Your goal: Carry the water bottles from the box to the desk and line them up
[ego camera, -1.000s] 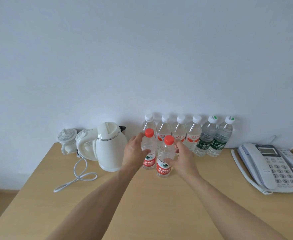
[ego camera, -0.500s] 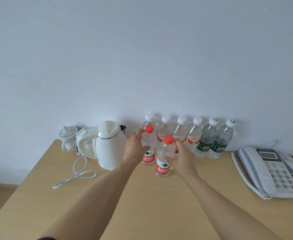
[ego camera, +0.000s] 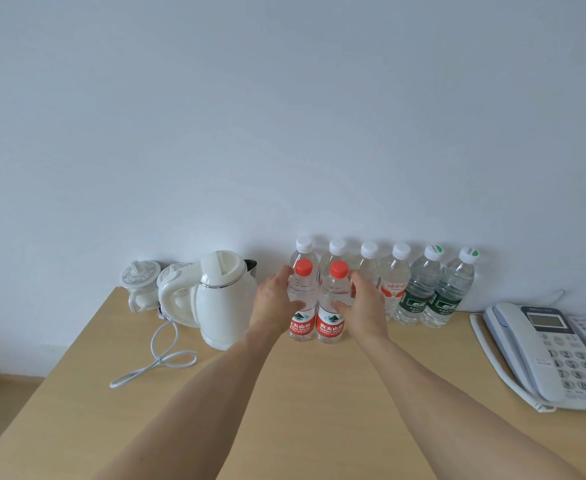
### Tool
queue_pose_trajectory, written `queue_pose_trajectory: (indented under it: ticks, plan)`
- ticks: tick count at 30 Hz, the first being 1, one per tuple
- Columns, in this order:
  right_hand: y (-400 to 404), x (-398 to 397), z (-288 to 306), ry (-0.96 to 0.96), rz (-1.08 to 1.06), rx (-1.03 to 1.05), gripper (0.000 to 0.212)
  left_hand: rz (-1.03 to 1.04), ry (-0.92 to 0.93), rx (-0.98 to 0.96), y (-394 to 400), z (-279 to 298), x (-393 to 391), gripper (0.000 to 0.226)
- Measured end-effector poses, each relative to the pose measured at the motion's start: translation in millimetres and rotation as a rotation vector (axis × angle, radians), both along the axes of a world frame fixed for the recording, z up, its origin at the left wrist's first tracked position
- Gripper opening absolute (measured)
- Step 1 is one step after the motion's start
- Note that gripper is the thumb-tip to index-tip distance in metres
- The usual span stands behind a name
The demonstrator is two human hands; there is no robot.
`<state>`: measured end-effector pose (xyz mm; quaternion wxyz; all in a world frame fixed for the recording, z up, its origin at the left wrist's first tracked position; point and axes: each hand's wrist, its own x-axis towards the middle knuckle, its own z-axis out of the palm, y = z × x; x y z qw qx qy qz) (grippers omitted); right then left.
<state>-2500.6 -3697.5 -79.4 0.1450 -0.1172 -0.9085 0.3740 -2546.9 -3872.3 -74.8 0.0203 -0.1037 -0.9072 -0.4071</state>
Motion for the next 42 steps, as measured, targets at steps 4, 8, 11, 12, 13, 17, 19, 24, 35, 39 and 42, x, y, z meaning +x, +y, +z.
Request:
queue_pose_trajectory:
  ticks: [4, 8, 11, 12, 13, 17, 19, 24, 35, 39, 42]
  plan:
    - [1, 1, -1, 0.006, 0.008, 0.007, 0.047, 0.002, -0.001, 0.009, 1, 1, 2, 0.053]
    - [6, 1, 4, -0.015, 0.04, 0.006, 0.049, -0.006, -0.02, -0.006, -1, 5, 3, 0.055]
    - [10, 0, 7, -0.002, 0.032, -0.052, 0.05, 0.007, -0.018, -0.039, -2, 9, 3, 0.068]
    - [10, -1, 7, 0.003, 0.025, -0.063, 0.049, 0.024, -0.013, -0.044, -2, 10, 3, 0.071]
    - [10, -1, 7, 0.004, 0.022, -0.066, 0.047, 0.04, -0.008, -0.047, -1, 10, 3, 0.071]
    - [9, -5, 7, 0.007, 0.026, -0.089, 0.043, 0.062, -0.005, -0.035, 2, 11, 0, 0.052]
    - [9, -5, 8, 0.001, 0.032, -0.092, 0.042, 0.067, -0.01, -0.03, 4, 11, -2, 0.052]
    - [9, -5, 9, -0.009, 0.037, -0.09, 0.042, 0.063, -0.004, -0.035, 3, 9, 0, 0.052]
    - [8, -3, 20, -0.126, 0.021, -0.001, 0.051, 0.008, -0.082, -0.223, -2, 23, -7, 0.063]
    - [7, 1, 24, -0.147, -0.002, -0.003, 0.053, -0.025, -0.032, -0.262, -4, 34, -8, 0.067]
    - [9, 4, 27, -0.152, -0.054, -0.006, 0.055, -0.041, 0.103, -0.162, -5, 45, -8, 0.059]
